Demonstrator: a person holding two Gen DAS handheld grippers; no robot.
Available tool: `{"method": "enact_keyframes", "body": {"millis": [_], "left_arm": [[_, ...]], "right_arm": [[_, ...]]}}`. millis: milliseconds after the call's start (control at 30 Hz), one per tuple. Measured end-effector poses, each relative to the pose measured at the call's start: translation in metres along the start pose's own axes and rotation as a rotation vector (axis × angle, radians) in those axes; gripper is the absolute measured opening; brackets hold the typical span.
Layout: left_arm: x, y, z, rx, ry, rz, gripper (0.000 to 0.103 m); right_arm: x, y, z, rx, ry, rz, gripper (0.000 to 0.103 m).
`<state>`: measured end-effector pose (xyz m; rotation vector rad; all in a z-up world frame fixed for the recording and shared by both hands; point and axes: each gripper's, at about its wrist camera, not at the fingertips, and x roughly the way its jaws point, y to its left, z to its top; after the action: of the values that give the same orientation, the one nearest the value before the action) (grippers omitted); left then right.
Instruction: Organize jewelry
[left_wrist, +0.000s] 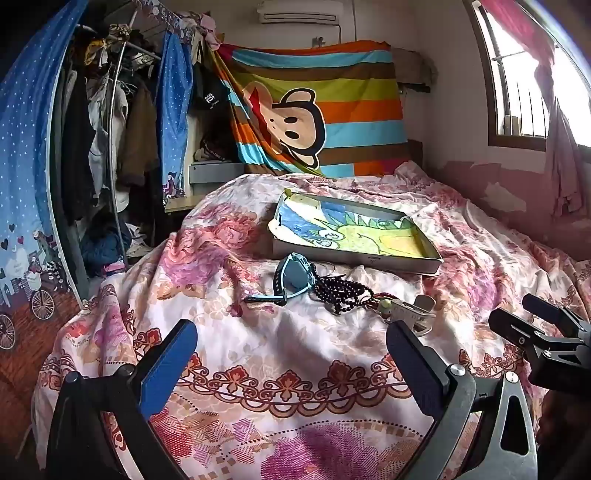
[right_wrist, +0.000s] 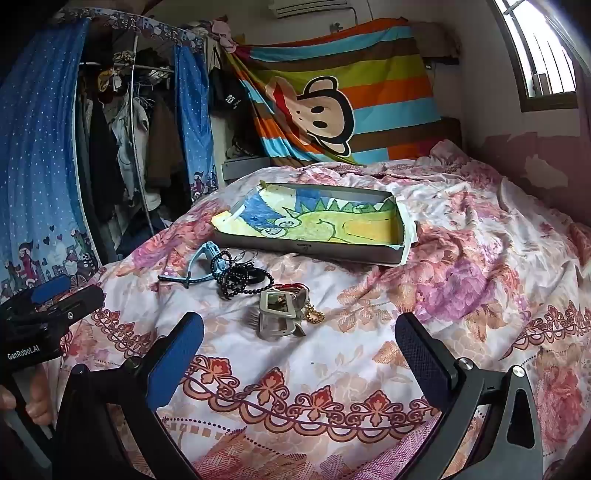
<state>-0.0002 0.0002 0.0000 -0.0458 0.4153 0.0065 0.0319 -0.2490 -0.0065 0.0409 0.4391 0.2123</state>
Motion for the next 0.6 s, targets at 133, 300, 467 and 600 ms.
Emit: {"method": "enact_keyframes", "body": {"millis": [133,300,467,600], "left_arm": [[-0.0008,0.0004,-0.0003,0.002,0.001,0.002,0.103],[-0.0056,0.0019,-0.0017,0.003,-0.004,0.001,0.103],[0.0004,-0.0001,0.0000,0.006,0.011,0.007,0.103],[0.0007,0.0000,0.0001,0.004,0.014,0.004,0.103]], "right_arm": [[-0.0001,0.0004,0.0001,-0.001,0.002,0.000,0.102],[-0.0017,-0.0012,0.0019,-0.001,0.004,0.003,0.102],[0.0004,0.0016,-0.0019,0.000,0.006,0.001,0.102],[0.0011,0.0008,-0.0014,0.000,0.009,0.002,0.102]]}}
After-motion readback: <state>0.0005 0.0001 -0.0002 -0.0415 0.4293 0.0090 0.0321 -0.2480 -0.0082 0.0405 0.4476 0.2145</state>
